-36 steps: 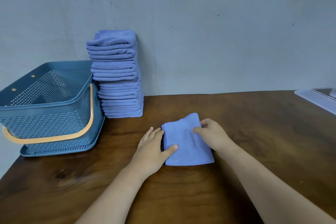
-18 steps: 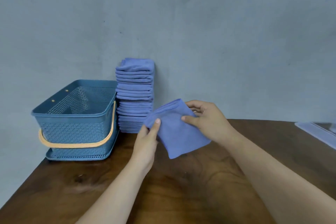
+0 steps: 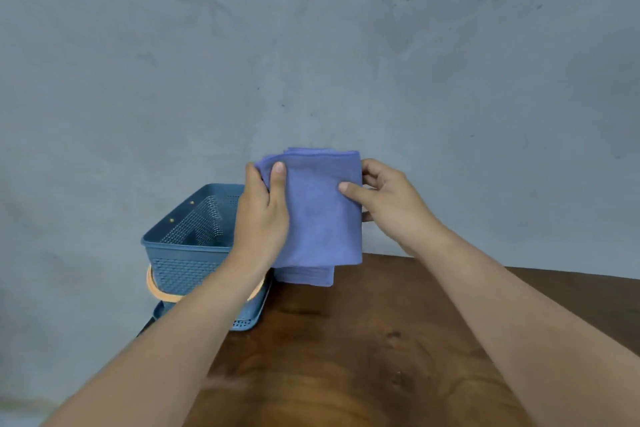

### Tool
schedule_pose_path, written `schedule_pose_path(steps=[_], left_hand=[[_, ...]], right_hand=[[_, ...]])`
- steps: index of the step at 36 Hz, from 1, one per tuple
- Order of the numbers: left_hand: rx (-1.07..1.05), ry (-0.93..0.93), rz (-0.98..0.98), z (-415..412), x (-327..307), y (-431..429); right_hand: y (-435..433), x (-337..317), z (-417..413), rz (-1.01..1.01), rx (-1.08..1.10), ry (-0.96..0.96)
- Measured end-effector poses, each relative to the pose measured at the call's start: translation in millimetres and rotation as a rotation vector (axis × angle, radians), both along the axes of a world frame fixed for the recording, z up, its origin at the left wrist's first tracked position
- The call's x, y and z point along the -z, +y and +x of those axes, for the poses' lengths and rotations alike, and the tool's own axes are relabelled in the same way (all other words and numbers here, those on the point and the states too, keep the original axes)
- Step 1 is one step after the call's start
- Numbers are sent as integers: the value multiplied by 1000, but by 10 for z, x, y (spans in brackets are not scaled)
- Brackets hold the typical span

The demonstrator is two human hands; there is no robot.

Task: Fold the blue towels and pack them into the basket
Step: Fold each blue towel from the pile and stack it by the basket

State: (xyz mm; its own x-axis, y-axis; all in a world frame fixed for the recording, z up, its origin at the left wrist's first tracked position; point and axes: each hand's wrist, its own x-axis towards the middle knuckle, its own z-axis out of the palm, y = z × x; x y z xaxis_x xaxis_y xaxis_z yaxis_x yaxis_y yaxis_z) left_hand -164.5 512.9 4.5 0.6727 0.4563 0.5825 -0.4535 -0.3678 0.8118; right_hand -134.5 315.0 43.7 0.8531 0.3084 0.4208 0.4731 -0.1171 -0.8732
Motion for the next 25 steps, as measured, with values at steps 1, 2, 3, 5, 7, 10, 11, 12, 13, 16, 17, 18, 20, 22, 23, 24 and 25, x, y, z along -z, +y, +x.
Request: schedule_pose_path(steps=[1, 2, 3, 5, 7, 10, 11, 12, 13, 16, 17, 18, 20, 22, 23, 24, 25], left_hand=[[-17, 0, 34, 79, -111, 49], [-29, 6, 63, 167, -232, 97], [-35, 21, 85, 279, -349, 152], [-31, 41, 103, 537, -586, 242], [-14, 52, 118, 856, -815, 327], [-3, 114, 135, 1381, -1139, 433], [-12, 164, 132, 1566, -1230, 474], [-9, 219, 124, 1726, -1302, 502], [5, 281, 109, 1885, -1351, 530], [54, 421, 63, 2251, -1318, 572], [41, 480, 80, 2337, -1250, 582], [22, 540, 119, 2411, -1159, 600], [7, 640, 197, 2517, -939, 658], [2, 693, 253, 2604, -740, 724], [0, 692, 262, 2632, -674, 745], [-2, 689, 276, 2647, -627, 760], [-13, 682, 277, 2661, -595, 771]], right_hand=[[46, -70, 69, 11, -2, -5], [89, -149, 144, 21, 2, -16], [133, -229, 238, 29, 14, -30], [218, -396, 462, 47, 47, -55], [306, -553, 727, 63, 87, -58], [442, -763, 1189, 94, 157, -29], [483, -808, 1358, 106, 175, -9], [522, -834, 1531, 117, 193, 19], [563, -836, 1705, 130, 208, 51], [682, -695, 2180, 102, 243, 143], [715, -612, 2313, 89, 250, 190], [740, -520, 2404, 85, 248, 258], [780, -350, 2545, 107, 239, 392], [790, -212, 2696, 65, 297, 426], [776, -155, 2768, 20, 342, 406], [760, -99, 2840, -10, 371, 358], [748, -51, 2902, -40, 387, 294]])
